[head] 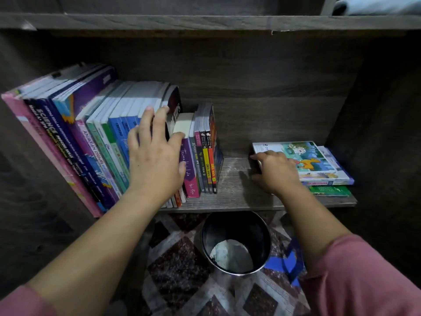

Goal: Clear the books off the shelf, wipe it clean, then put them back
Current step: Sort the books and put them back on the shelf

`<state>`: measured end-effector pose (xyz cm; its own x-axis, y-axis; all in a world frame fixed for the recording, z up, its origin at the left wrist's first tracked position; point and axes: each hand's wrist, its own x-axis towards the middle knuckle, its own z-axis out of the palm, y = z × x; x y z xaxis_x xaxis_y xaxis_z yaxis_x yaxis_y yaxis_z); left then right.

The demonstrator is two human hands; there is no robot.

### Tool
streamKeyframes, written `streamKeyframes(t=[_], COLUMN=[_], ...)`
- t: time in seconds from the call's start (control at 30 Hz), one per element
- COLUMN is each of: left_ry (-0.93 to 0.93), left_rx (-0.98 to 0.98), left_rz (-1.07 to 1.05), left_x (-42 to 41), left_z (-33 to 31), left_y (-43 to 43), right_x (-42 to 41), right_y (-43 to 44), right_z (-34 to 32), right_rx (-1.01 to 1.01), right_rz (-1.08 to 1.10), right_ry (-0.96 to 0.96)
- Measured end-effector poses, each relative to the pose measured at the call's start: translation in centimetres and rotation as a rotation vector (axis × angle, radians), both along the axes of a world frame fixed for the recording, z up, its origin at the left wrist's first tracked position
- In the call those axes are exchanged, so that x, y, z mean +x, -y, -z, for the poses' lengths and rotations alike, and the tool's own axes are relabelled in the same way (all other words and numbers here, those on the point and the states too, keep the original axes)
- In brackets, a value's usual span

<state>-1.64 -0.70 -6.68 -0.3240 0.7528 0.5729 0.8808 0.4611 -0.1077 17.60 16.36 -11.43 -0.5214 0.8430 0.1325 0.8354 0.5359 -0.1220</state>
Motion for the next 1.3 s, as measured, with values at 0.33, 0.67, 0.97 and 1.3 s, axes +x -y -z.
streamKeyframes(t=[0.33,0.67,0.97,1.3], left_ry=[0.023,0.013,0.011,-0.004], left_rx=[-0.044,-0.118,-0.117,-0.160], left_rz=[-0.076,-0.118,-0.095,-0.092], left_x=[1.6,2.1,1.9,1.5], left_z=[0.4,0.4,0.5,0.5], left_y=[-1.6,-2.0,-1.8,-1.5], right_x=[4.9,6.2,5.3,7.3], right_y=[-3.5,-4.2,-3.2,-3.0], right_z=[3.8,4.5,4.7,4.3], right_rx=[-0.133,0.035,0.160,-0.129], right_rz=[0.100,0.034,-0.091,-0.082], right_ry=[0.108,0.013,-0.068,-0.007])
